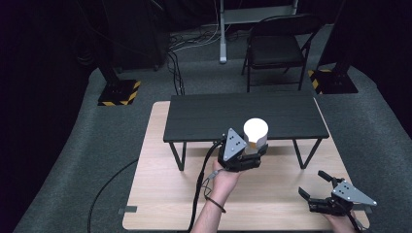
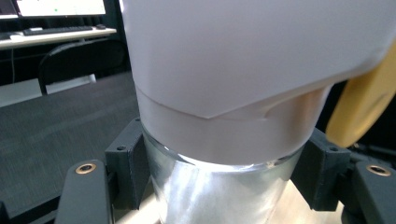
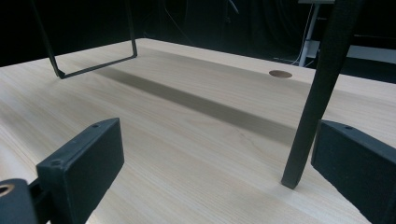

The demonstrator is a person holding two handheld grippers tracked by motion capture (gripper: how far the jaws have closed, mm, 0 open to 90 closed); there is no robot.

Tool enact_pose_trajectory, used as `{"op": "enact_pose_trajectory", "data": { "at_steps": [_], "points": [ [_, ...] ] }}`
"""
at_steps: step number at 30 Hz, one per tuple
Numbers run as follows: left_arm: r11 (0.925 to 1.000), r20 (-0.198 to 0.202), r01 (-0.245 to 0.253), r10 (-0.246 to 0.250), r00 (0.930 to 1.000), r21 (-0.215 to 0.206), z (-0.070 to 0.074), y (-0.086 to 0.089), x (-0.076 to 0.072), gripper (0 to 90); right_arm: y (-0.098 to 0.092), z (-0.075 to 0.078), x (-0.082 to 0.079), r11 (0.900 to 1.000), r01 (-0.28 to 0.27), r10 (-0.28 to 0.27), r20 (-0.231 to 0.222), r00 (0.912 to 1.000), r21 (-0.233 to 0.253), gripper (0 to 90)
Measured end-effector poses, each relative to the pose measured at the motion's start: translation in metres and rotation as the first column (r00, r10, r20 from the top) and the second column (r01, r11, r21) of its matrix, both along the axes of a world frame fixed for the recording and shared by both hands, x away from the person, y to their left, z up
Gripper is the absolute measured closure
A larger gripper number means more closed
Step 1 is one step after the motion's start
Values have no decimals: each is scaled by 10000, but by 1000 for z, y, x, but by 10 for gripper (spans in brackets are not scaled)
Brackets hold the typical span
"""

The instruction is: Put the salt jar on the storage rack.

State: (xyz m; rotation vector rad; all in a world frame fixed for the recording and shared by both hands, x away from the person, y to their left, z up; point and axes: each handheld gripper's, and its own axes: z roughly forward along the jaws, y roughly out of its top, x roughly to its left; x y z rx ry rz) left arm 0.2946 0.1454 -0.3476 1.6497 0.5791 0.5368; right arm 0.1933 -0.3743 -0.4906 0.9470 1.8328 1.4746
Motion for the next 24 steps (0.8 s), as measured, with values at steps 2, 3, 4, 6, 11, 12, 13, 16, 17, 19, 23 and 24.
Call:
{"op": "enact_pose_trajectory", "data": {
  "at_steps": [2, 3, 4, 6, 11, 12, 13, 16, 17, 19, 23, 24],
  "points": [
    [10000, 32, 8, -8, 10000, -26, 8, -2, 4, 309, 0, 0, 0, 10000, 1, -1, -12, 10000, 9, 12],
    [10000, 94, -33, 32, 10000, 19, 11, -4, 5, 309, -1, 0, 0, 10000, 2, -2, -14, 10000, 9, 12],
    [9999, 157, -82, 80, 9998, 121, 15, -6, 6, 309, -1, 0, 0, 10000, 8, -8, -18, 10000, 27, 12],
    [9999, 154, -121, 121, 9998, 45, 20, -8, 11, 309, -1, 0, 0, 10000, 27, -27, -18, 10000, 61, 12],
    [9988, 61, -485, 485, 9988, -43, 26, -14, 21, 309, -2, 0, 0, 10000, 30, -30, -15, 10000, 66, 12],
    [9984, 52, -563, 563, 9984, -22, 27, -15, 23, 309, -2, 0, 1, 10000, 27, -27, -30, 10000, 65, 12],
    [9977, 36, -673, 674, 9977, -48, 27, -16, 25, 309, -2, 0, 1, 10000, 25, -25, -31, 10000, 71, 12],
    [9961, -25, -862, 862, 9963, -212, 26, -17, 31, 309, -2, 0, 1, 9999, 35, -35, -35, 10000, 99, 12],
    [9959, -62, -864, 863, 9963, -266, 25, -16, 34, 309, -3, 0, 1, 10000, 24, -24, -47, 10000, 95, 12],
    [9953, -124, -946, 944, 9955, -185, 24, -18, 37, 309, -3, 0, 1, 10000, 16, -15, -68, 10000, 89, 12],
    [9949, -195, -1006, 1005, 9948, -79, 21, -19, 40, 308, -3, 0, 2, 10000, 3, -2, -71, 10000, 85, 12],
    [9949, -207, -1009, 1007, 9947, -75, 21, -19, 40, 308, -3, 0, 2, 10000, 5, -4, -71, 10000, 95, 12]
  ]
}}
